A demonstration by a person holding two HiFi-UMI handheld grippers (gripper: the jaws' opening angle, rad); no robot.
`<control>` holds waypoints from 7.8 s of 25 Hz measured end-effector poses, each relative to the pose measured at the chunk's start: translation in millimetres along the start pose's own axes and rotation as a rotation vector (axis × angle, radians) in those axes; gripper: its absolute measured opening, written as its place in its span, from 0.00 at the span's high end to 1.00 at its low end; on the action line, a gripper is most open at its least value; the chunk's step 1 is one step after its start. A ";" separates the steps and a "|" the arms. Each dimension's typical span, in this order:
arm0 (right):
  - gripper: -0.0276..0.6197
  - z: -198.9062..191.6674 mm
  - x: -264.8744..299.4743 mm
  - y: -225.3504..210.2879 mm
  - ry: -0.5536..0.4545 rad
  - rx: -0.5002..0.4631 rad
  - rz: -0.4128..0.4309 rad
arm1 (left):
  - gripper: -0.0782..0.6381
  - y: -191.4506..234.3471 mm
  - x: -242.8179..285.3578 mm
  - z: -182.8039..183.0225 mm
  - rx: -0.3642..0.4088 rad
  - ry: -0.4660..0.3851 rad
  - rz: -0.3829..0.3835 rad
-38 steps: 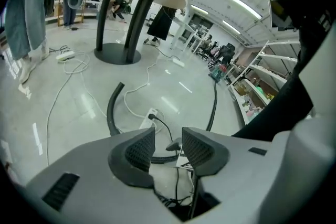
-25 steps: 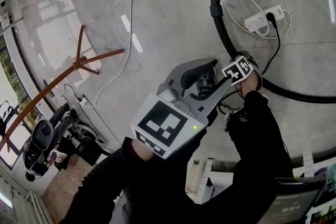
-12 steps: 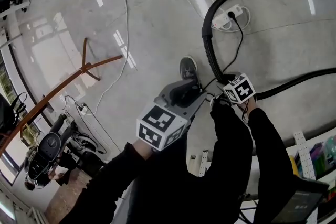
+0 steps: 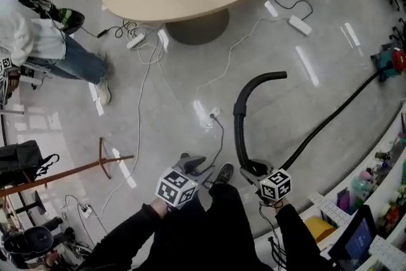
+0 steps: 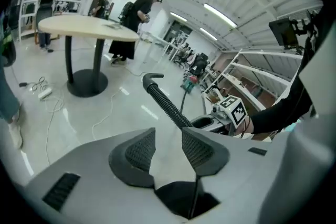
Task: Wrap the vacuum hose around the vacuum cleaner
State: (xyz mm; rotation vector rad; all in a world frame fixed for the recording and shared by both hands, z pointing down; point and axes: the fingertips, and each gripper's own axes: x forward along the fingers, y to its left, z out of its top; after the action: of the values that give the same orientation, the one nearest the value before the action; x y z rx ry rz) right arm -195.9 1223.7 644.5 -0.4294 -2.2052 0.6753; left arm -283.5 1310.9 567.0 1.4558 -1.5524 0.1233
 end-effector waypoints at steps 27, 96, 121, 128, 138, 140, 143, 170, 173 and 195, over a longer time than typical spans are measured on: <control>0.69 155.8 -181.8 78.1 -0.736 0.143 -0.323 | 0.70 -244.3 67.0 198.8 -0.085 0.190 -0.932; 0.38 315.4 -641.6 -327.3 -1.194 0.420 -0.040 | 0.66 -466.3 353.8 372.0 1.008 0.671 -1.255; 0.65 256.1 -637.8 -372.2 -0.698 -0.103 -0.261 | 0.62 -673.2 506.6 543.2 0.355 0.684 -1.205; 0.66 282.8 -663.1 -406.4 -0.893 0.165 0.023 | 0.39 -608.5 547.0 566.1 0.579 0.976 -1.276; 0.67 358.8 -746.9 -511.0 -1.297 0.516 -0.099 | 0.39 -481.2 607.9 595.1 1.078 0.648 -1.119; 0.67 376.5 -764.9 -530.2 -1.380 0.574 -0.131 | 0.39 -488.4 593.3 574.4 1.074 0.609 -1.190; 0.67 402.8 -786.9 -554.9 -1.472 0.631 -0.173 | 0.39 -507.7 590.4 555.7 1.067 0.511 -1.235; 0.48 375.3 -768.6 -617.5 -0.739 0.015 -0.235 | 0.64 -679.5 674.6 785.6 0.344 0.438 -1.149; 0.43 383.8 -746.0 -626.7 -0.542 -0.220 -0.413 | 0.64 -722.3 674.7 796.8 0.264 0.431 -1.199; 0.65 373.8 -838.2 -668.9 -0.678 -0.082 0.040 | 0.46 -639.6 765.5 822.3 0.142 0.624 -1.181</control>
State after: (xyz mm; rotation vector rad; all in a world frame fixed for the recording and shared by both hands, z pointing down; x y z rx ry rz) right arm 0.4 146.5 343.0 -0.3119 -2.8748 0.8412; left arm -82.5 57.3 323.5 1.9723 -0.0679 -0.0246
